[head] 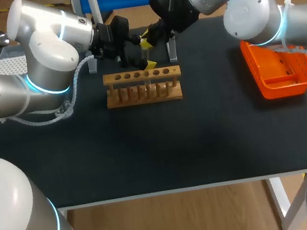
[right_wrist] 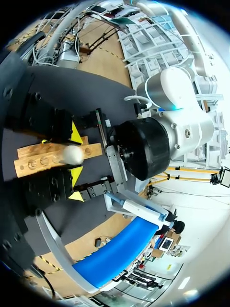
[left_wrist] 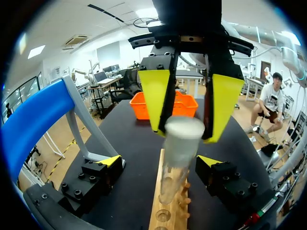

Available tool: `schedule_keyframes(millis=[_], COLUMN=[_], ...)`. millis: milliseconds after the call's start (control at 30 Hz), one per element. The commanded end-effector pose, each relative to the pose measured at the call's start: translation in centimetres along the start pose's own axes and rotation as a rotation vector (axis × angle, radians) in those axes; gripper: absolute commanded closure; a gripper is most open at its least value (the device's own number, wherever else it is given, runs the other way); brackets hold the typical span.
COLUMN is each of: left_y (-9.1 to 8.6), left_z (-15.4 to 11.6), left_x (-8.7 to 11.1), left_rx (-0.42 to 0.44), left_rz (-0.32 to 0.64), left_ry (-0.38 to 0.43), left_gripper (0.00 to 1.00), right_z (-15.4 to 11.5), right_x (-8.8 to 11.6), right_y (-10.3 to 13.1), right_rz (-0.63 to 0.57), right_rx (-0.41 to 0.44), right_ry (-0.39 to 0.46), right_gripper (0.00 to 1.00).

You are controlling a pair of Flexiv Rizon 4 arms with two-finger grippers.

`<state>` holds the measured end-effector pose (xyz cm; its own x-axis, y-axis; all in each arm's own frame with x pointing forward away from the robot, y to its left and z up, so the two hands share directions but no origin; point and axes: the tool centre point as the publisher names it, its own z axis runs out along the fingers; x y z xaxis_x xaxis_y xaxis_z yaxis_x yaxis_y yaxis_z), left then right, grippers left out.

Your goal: Invert the test tube, pick up the pipette, mount the tip to pipette, aspirate from beaker and dispense into the tube, eject the tip, return the pipette, and cap with the stopper.

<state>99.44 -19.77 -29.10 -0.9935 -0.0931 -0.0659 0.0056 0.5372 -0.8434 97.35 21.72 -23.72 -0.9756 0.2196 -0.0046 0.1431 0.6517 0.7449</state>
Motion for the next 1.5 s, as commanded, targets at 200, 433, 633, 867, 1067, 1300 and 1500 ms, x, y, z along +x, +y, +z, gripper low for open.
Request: schedule_keyframes(millis=[200,433,633,867,1067,1300,1500], left_y=[0.1,0.1,0.1,0.1,0.1,0.4,0.6], left_z=[0.0,0.0,0.0,0.0,0.0,-0.6,-1.8], left_x=[-0.1,-0.1,-0.1,-0.1,-0.1,-0.1,0.0], left_rx=[0.002,0.002,0.002,0.002,0.002,-0.019,-0.044], left_rz=[0.001,0.001,0.001,0.001,0.001,-0.001,-0.001], left_ry=[0.005,0.005,0.005,0.005,0.005,0.007,-0.016], left_gripper=[0.0,0.0,0.0,0.0,0.0,0.0,0.0], right_z=[-0.8,-2.6,-4.2,-5.9,-5.9,-5.7,-5.5], right_x=[-0.2,-0.2,0.0,1.3,2.4,2.9,2.8], right_y=[-0.7,-0.9,-1.0,-0.4,0.0,-0.1,-0.2], right_rz=[-0.008,-0.06,-0.105,-0.174,-0.2,-0.207,-0.207], right_rx=[-0.055,-0.143,-0.235,-0.391,-0.453,-0.448,-0.445], right_ry=[0.004,0.033,0.07,0.162,0.202,0.215,0.21], right_gripper=[0.0,0.0,0.0,0.0,0.0,0.0,0.0])
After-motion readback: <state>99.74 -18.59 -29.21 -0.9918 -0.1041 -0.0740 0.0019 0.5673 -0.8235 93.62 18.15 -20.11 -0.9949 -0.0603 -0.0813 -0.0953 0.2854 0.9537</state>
